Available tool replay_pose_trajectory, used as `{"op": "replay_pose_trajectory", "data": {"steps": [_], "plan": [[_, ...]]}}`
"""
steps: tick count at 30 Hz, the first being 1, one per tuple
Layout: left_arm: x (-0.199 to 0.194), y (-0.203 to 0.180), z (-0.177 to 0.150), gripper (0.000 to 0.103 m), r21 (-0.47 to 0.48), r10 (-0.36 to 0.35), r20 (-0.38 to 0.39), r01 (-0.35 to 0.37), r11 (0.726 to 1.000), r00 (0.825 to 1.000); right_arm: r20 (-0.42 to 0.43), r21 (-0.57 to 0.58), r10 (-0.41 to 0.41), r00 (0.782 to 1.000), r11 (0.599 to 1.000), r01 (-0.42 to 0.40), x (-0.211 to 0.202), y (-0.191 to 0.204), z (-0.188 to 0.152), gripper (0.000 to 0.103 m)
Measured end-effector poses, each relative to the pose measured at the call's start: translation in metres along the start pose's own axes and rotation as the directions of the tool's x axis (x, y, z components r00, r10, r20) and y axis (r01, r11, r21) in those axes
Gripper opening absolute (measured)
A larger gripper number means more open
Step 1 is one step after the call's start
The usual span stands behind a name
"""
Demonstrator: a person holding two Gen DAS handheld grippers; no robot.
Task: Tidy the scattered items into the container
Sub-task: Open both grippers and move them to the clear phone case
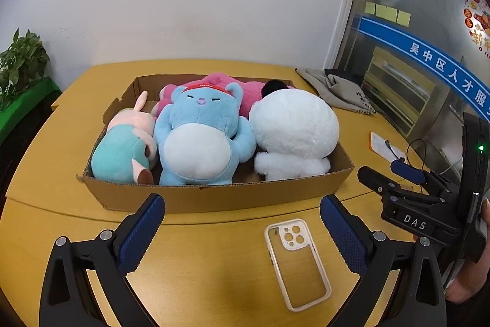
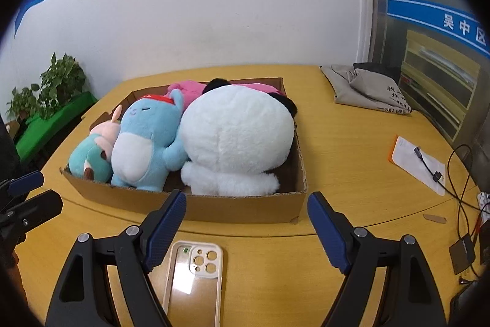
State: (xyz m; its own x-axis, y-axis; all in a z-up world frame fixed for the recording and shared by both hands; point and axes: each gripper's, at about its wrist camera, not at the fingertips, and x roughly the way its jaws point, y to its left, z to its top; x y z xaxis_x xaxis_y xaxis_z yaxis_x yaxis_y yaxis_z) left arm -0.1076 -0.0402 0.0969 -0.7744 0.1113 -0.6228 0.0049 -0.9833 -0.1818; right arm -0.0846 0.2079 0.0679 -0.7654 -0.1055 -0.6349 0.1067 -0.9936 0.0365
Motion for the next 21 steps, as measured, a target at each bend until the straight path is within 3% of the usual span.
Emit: {"op": "replay_pose_trajectory", "data": {"steps": [7,21], "plan": [[-0.005,-0.001,-0.009,0.103,-0.035,-0.012,0.010,0.013,0.999,1.000,-0.001,-0.089,-0.007,1.000,0.996,0.006,-0.014,0.019,-0.010,0.081],[0.010,-0.009,-0.016,0.103,-0.052,-0.043,-0.027,0.042,0.998,0.999,0.004,-0.087,-0.008,1.000,0.996,0.008,-0.016,0.019,-0.010,0.081]]}}
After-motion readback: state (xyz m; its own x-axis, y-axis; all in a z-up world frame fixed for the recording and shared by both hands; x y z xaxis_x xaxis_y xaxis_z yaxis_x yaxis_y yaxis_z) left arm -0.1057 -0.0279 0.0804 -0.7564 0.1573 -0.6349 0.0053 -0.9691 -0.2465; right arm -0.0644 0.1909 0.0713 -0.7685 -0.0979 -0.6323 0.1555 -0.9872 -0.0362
